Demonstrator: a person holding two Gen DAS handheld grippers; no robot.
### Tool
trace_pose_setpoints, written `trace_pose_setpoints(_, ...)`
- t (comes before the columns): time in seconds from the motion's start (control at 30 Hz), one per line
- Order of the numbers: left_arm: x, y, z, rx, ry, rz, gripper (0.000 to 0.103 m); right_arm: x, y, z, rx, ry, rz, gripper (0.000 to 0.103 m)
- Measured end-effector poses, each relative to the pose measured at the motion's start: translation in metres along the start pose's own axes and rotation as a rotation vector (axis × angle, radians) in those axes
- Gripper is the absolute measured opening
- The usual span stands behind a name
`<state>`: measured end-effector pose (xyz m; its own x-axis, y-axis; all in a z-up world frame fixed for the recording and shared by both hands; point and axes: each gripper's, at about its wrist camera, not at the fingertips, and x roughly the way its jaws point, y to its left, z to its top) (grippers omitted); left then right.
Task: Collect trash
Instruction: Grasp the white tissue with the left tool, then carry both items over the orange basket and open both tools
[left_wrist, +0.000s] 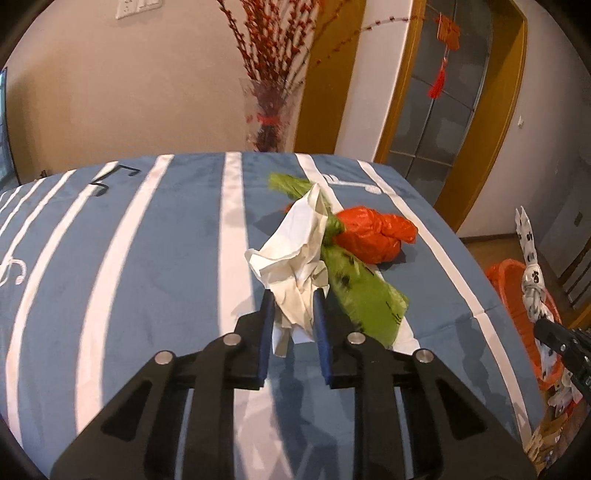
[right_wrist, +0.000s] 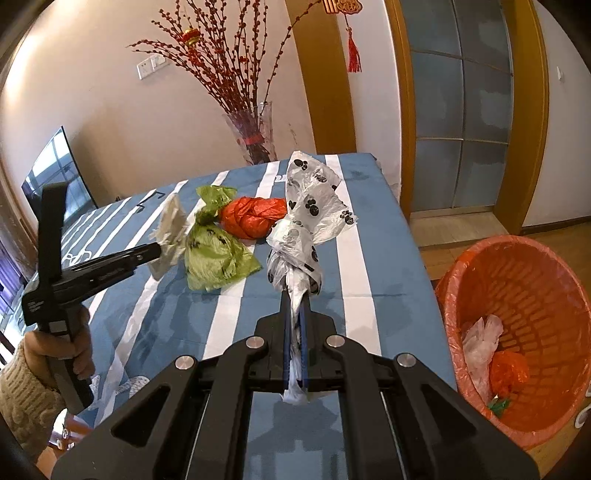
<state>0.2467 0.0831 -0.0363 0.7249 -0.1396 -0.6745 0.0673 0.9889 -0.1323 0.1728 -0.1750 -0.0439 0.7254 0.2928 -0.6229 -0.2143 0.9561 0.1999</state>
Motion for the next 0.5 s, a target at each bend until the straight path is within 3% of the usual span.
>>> trace_pose_setpoints(0.2,-0.028,0.008,0.004,-0.016,-0.043,-0.008,0.022,-0.008,0.002,0.0,-0.002,-0.02,0.002,0.005)
trace_pose_setpoints(0.5,-0.056,-0.039,0.013,0.043,-0.095,-0.107,0.022,-0.029,-0.01,0.002,0.008,-0.07,-0.035,0.005)
